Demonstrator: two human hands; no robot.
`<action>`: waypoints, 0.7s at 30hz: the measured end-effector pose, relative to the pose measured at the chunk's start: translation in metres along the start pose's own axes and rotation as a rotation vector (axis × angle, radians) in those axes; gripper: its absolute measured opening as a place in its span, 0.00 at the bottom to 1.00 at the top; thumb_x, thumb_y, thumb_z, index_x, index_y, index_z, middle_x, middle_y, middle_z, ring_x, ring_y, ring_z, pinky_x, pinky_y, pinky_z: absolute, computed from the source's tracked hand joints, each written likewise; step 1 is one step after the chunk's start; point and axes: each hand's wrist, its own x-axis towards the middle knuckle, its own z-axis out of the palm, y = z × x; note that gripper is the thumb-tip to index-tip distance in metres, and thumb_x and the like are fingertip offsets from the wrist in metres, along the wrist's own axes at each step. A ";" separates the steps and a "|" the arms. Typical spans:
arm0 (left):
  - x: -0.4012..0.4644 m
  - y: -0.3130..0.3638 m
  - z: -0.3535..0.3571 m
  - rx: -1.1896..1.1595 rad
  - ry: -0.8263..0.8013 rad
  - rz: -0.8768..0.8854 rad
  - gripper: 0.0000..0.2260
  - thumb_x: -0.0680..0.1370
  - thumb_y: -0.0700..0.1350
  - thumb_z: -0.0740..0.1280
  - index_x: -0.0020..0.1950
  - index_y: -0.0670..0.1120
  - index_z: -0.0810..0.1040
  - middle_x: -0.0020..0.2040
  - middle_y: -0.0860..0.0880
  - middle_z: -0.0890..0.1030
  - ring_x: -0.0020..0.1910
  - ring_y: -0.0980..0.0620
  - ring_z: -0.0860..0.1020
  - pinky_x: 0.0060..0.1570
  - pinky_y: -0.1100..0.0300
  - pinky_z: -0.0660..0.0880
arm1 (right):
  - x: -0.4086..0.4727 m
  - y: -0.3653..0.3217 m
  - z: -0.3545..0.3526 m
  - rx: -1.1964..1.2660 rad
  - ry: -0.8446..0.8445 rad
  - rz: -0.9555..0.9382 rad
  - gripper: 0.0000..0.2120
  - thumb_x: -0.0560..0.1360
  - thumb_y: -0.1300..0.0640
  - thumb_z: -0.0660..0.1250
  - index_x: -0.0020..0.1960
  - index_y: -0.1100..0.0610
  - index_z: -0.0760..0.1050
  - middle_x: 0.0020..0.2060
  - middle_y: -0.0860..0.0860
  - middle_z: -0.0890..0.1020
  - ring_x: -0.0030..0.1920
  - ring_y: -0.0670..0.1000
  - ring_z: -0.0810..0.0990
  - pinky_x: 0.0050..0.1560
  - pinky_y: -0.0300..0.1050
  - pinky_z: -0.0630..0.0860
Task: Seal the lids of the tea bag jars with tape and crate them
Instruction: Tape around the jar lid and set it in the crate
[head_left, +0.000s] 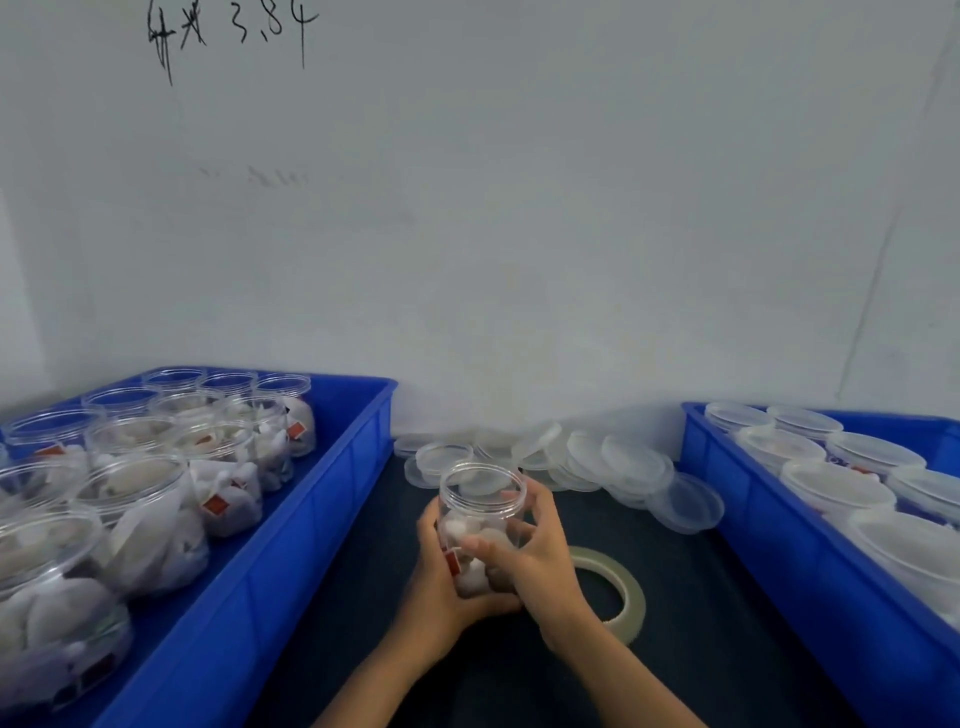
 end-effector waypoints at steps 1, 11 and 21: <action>0.003 -0.001 0.001 0.051 0.030 -0.013 0.54 0.59 0.51 0.82 0.71 0.67 0.46 0.64 0.60 0.68 0.59 0.62 0.75 0.54 0.61 0.78 | 0.001 0.001 0.001 -0.016 -0.007 -0.007 0.38 0.65 0.67 0.78 0.67 0.51 0.65 0.58 0.52 0.79 0.54 0.47 0.82 0.52 0.46 0.81; 0.003 -0.011 -0.009 0.037 0.233 0.059 0.53 0.56 0.51 0.83 0.69 0.73 0.54 0.63 0.60 0.72 0.60 0.60 0.74 0.60 0.57 0.74 | 0.067 0.028 -0.026 -0.196 0.200 0.090 0.15 0.77 0.59 0.68 0.62 0.55 0.69 0.58 0.54 0.76 0.62 0.55 0.75 0.59 0.48 0.75; 0.005 -0.012 -0.016 0.096 0.332 0.067 0.51 0.56 0.53 0.80 0.64 0.80 0.50 0.59 0.56 0.73 0.58 0.56 0.73 0.59 0.52 0.73 | 0.139 0.059 0.006 -0.850 0.214 0.205 0.37 0.72 0.54 0.71 0.73 0.54 0.53 0.71 0.57 0.60 0.70 0.61 0.59 0.67 0.57 0.61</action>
